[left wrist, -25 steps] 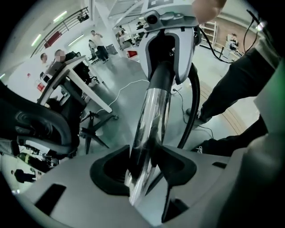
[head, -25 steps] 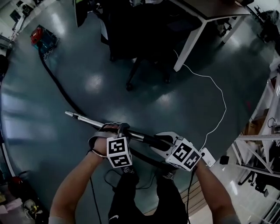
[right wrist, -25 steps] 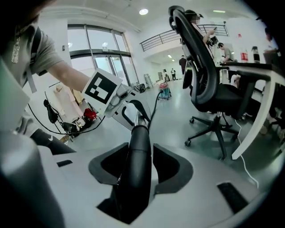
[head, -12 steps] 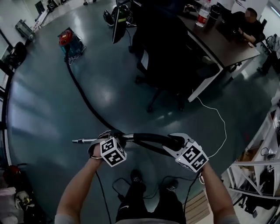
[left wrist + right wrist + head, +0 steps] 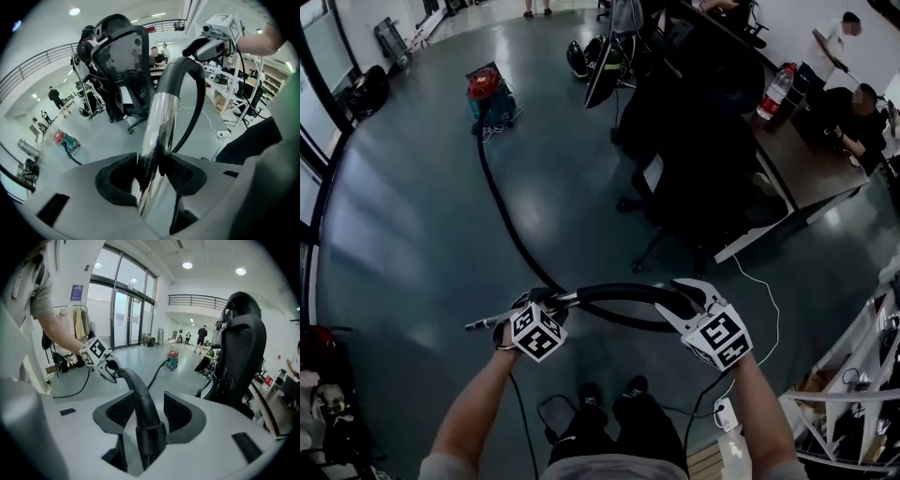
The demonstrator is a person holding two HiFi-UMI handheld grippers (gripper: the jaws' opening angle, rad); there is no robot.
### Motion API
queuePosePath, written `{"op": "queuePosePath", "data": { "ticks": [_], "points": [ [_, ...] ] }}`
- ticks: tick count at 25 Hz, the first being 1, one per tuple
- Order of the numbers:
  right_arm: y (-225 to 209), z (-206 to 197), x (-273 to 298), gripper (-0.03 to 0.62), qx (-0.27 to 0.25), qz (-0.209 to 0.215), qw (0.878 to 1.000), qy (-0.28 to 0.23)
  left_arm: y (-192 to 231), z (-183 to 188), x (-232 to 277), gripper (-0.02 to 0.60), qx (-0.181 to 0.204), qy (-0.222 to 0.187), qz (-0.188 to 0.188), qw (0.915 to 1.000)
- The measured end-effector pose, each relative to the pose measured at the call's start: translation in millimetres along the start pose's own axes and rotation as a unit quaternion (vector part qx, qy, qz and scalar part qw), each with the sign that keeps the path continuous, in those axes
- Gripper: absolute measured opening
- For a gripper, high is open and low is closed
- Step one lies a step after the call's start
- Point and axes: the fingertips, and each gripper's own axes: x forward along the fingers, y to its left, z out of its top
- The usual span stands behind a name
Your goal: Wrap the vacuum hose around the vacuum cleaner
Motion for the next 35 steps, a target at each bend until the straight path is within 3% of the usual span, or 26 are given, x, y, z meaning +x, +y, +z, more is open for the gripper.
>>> {"op": "queuePosePath", "data": {
  "ticks": [5, 9, 13, 17, 23, 28, 35],
  "points": [
    [-18, 27, -1, 0.176, 0.010, 0.021, 1.000, -0.019, 28, -12, -17, 0.195, -0.073, 0.005, 0.008, 0.9973],
    [-31, 45, 27, 0.176, 0.002, 0.053, 0.998, -0.029, 67, -14, -39, 0.195, -0.150, -0.003, 0.044, 0.9876],
    [-44, 67, 50, 0.176, -0.006, 0.093, 0.995, -0.048, 91, -14, -59, 0.195, -0.213, -0.004, 0.086, 0.9732],
    [-44, 86, 71, 0.176, -0.015, 0.132, 0.989, -0.059, 112, -6, -82, 0.195, -0.251, -0.028, 0.133, 0.9585],
    [-23, 118, 107, 0.176, -0.022, 0.184, 0.980, -0.070, 141, -12, -112, 0.195, -0.322, -0.067, 0.176, 0.9278],
    [-7, 147, 132, 0.176, -0.016, 0.220, 0.971, -0.089, 166, -19, -120, 0.195, -0.363, -0.094, 0.194, 0.9067],
    [43, 176, 172, 0.176, -0.022, 0.252, 0.964, -0.077, 208, -34, -126, 0.195, -0.394, -0.141, 0.187, 0.8888]
  ]
}}
